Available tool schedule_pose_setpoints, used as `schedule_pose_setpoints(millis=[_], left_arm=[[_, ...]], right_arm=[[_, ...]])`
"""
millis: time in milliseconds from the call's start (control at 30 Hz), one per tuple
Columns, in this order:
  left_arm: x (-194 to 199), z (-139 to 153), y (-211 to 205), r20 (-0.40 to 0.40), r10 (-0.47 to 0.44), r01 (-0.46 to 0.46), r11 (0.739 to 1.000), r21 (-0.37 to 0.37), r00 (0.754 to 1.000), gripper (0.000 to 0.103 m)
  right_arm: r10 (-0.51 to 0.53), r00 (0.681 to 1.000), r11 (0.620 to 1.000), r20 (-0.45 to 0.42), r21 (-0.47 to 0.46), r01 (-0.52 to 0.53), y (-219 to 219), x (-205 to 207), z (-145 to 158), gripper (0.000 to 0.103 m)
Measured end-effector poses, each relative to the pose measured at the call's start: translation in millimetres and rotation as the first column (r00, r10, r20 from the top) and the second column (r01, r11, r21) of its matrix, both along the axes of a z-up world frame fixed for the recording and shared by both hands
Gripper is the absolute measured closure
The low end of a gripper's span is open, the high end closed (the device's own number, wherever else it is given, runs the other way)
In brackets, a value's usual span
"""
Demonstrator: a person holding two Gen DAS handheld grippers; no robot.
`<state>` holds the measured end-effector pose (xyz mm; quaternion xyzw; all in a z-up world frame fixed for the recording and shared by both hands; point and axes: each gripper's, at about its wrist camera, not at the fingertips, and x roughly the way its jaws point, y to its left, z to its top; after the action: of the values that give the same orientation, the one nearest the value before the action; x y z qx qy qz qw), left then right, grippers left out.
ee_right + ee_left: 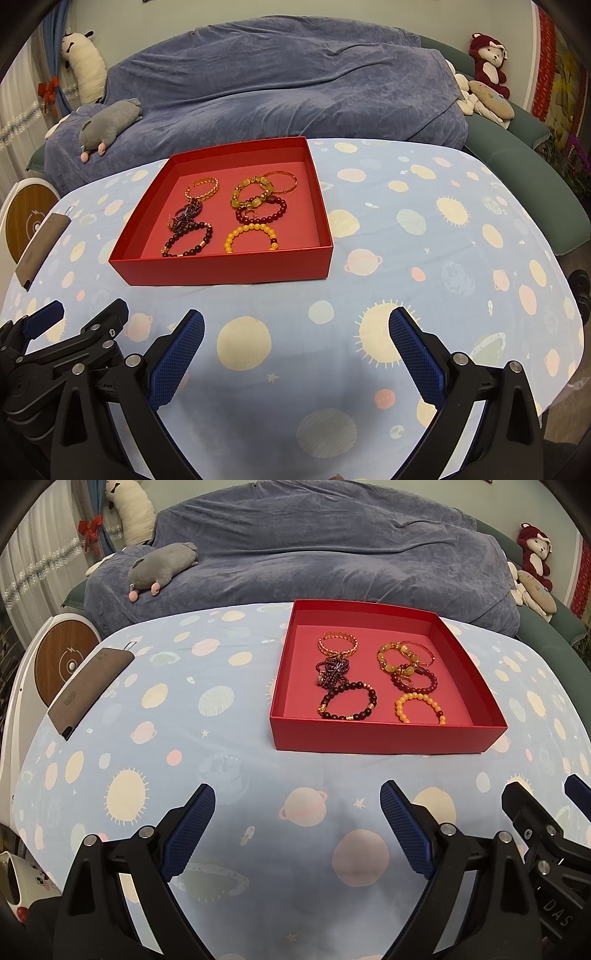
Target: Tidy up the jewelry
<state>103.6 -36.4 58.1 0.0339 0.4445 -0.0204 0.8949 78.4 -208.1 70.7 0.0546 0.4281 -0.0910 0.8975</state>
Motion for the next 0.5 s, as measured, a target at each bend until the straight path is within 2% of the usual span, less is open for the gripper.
schedule_pose_setpoints(millis=[500], left_arm=[[-2.4, -3.3, 2.2, -0.005, 0.006, -0.006, 1.0, -0.004, 1.0, 0.016]], right_arm=[[0.002, 1.0, 1.0, -0.001, 0.001, -0.002, -0.2, 0.3, -0.2, 0.006]])
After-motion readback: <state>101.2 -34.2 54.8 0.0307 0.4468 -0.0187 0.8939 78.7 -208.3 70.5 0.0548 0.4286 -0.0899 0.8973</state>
